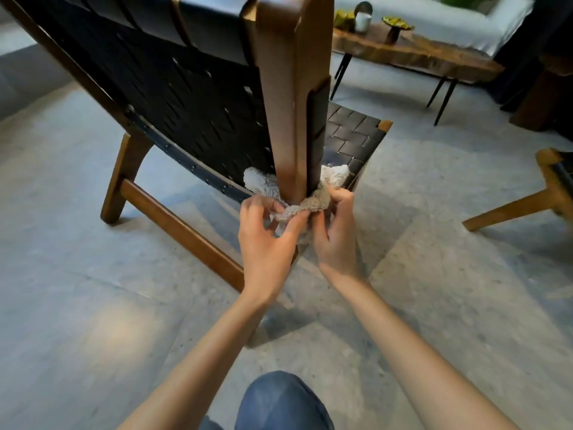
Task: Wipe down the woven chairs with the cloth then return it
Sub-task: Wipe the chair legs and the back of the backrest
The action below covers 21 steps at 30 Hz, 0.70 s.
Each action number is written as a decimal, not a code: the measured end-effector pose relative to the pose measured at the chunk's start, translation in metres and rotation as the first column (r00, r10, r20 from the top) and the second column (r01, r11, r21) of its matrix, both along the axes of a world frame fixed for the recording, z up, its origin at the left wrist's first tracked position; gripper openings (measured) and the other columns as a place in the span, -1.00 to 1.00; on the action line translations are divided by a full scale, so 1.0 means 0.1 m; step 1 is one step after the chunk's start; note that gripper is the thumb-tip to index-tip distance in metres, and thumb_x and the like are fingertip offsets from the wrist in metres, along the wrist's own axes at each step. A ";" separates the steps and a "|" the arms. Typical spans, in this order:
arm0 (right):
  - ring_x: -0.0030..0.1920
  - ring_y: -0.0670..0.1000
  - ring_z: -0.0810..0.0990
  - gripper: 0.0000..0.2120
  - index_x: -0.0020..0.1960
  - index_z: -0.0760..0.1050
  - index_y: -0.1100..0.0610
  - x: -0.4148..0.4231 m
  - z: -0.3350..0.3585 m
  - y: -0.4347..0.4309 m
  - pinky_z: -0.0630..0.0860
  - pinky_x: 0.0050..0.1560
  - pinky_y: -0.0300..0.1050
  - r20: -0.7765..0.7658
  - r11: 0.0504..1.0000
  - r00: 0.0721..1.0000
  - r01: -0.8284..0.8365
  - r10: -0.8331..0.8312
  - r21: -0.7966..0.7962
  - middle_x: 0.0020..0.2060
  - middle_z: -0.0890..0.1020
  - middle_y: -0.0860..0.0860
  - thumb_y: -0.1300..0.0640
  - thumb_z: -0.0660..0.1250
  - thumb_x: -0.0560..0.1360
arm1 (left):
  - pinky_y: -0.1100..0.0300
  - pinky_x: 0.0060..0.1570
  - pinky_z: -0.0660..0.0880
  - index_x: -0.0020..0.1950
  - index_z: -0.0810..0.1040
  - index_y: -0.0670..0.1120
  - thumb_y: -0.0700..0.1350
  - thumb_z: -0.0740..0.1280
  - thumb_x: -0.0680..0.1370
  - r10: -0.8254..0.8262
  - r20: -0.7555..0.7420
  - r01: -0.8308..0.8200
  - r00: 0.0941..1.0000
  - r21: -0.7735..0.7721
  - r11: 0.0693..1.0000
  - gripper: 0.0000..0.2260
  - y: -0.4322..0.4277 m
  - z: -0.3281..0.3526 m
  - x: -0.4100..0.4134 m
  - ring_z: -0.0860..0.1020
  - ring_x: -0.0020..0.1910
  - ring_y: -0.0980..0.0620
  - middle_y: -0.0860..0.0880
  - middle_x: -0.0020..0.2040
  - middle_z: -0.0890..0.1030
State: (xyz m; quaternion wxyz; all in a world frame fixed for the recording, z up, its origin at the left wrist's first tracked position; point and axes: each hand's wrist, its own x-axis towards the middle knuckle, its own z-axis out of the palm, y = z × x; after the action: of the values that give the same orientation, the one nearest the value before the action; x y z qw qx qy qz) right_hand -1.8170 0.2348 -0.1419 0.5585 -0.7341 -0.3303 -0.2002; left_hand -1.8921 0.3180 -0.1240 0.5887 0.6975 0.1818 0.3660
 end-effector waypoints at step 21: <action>-0.20 -0.04 0.40 -0.75 -0.21 0.28 0.04 0.56 -1.20 -0.19 0.29 -0.28 -0.50 -0.497 0.958 0.855 0.001 -0.149 -0.285 -0.14 0.42 0.05 0.38 0.22 0.43 | 0.12 -0.03 0.47 -0.27 0.39 -0.07 -0.18 0.50 0.38 0.091 -0.268 -0.079 0.959 0.053 0.995 -0.74 -0.19 -1.19 0.53 0.47 -0.08 -0.03 -0.06 -0.05 0.48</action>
State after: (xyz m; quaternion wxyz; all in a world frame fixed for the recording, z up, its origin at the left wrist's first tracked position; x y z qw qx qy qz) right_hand -1.7615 0.2161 -0.2621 0.5107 -0.8434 -0.1646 0.0287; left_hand -1.8393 0.2989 -0.2432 0.5276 0.7444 0.2825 0.2962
